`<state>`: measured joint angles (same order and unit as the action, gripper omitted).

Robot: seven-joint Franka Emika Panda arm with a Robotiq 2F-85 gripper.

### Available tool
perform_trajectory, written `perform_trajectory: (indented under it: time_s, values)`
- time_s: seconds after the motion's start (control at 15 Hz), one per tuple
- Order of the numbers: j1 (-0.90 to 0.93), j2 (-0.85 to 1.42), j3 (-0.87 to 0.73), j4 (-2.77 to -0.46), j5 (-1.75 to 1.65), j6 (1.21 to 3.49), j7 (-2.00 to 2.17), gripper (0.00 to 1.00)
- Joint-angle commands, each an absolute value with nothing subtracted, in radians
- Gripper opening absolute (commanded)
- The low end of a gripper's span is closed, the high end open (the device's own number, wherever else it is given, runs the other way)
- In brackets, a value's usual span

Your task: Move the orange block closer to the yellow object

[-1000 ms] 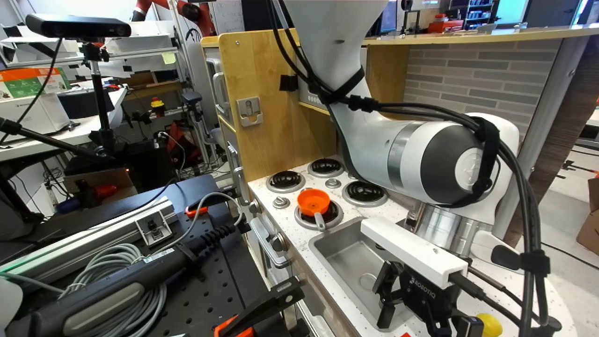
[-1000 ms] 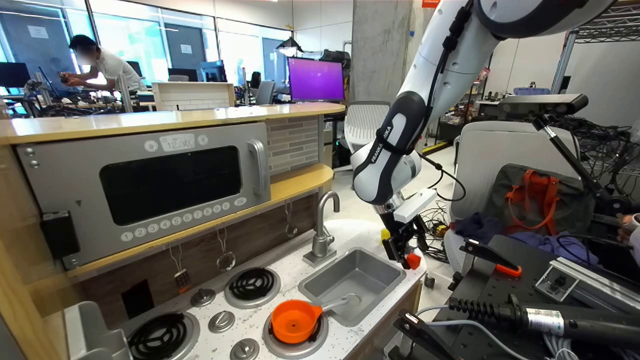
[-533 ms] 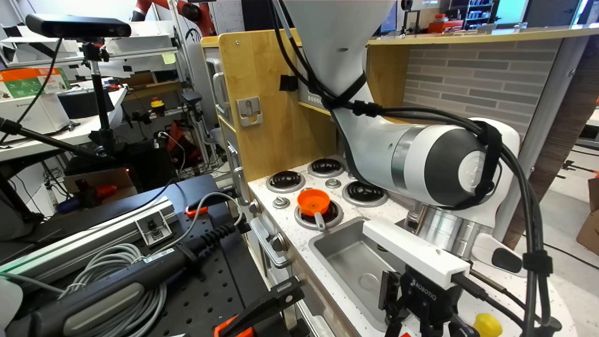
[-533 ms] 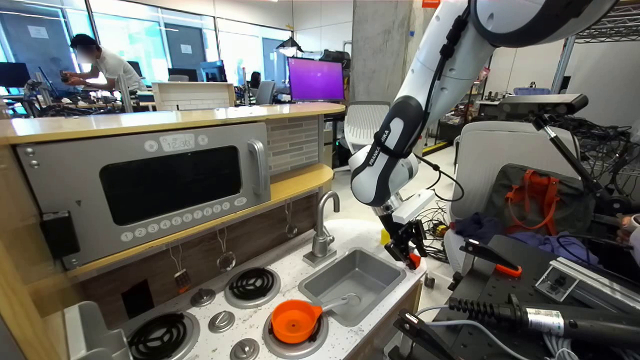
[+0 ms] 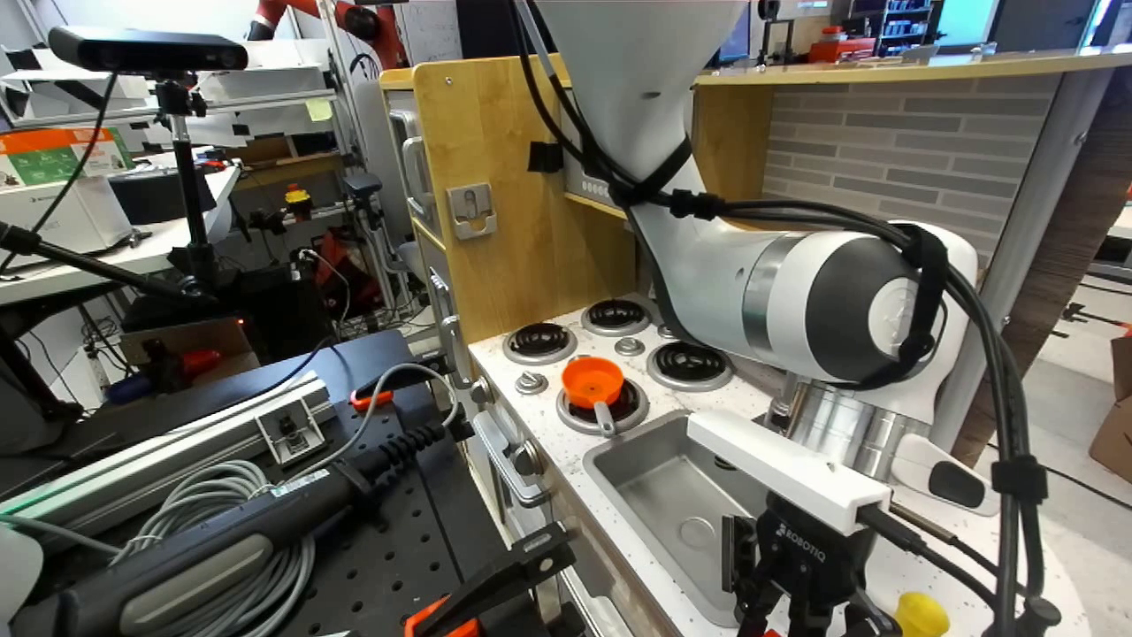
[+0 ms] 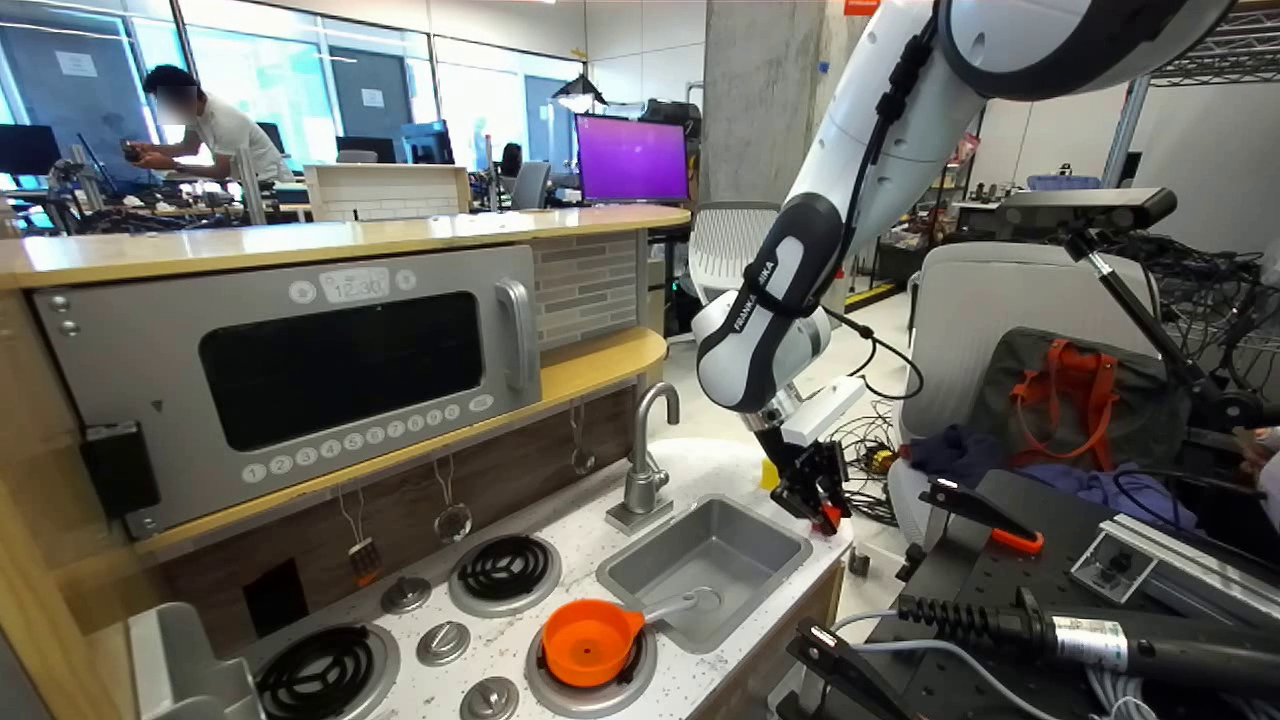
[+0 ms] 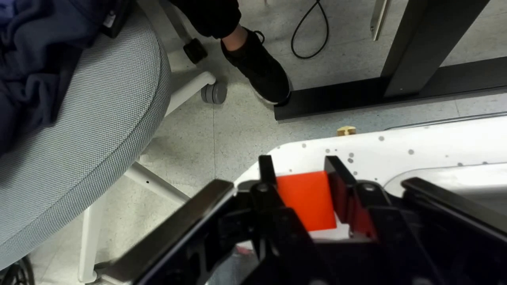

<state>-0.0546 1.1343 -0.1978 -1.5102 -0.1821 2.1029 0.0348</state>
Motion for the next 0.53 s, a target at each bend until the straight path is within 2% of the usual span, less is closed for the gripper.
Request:
perform_trajectory:
  time_s: [0.0,0.47]
  values:
    - [-0.044,1.128,-0.19,-1.489,-0.204,2.065,0.036,0.11]
    - [-0.084,1.1,-0.111,-1.43,-0.16,2.046,-0.07,0.11]
